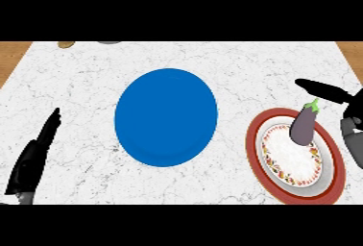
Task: Pick the eggplant from the plate and place it in the plate
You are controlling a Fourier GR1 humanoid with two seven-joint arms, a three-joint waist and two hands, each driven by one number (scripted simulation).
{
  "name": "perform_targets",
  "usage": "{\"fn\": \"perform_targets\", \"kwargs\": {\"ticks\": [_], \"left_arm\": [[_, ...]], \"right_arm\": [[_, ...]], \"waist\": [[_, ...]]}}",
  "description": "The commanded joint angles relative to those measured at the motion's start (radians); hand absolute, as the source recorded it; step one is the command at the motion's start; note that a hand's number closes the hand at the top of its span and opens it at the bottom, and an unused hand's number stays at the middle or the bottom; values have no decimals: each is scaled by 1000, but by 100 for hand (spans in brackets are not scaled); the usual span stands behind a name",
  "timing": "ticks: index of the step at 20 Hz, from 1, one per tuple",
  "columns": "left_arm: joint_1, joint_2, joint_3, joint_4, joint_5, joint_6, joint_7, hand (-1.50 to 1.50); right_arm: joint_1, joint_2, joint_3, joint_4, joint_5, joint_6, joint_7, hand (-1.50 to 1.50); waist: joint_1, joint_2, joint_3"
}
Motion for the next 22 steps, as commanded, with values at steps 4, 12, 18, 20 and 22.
{"fn": "perform_targets", "kwargs": {"ticks": [4,12,18,20,22], "left_arm": [[18,-8,12,10,1,-4,-15,0],[62,19,46,-51,9,-25,-28,0],[34,17,55,-27,-5,-35,-25,0],[8,-42,-3,-46,-53,16,22,0],[62,-29,15,-70,-35,3,1,0]], "right_arm": [[-129,-167,114,-4,1,343,432,-150],[-240,-191,133,20,-100,574,670,-150],[-221,-175,140,122,-223,685,622,-150],[-236,-190,149,114,-268,745,641,-150],[-236,-182,168,143,-294,781,631,-150]], "waist": [[-9,2,3],[6,5,8],[4,12,9],[-7,10,9],[9,10,9]]}}
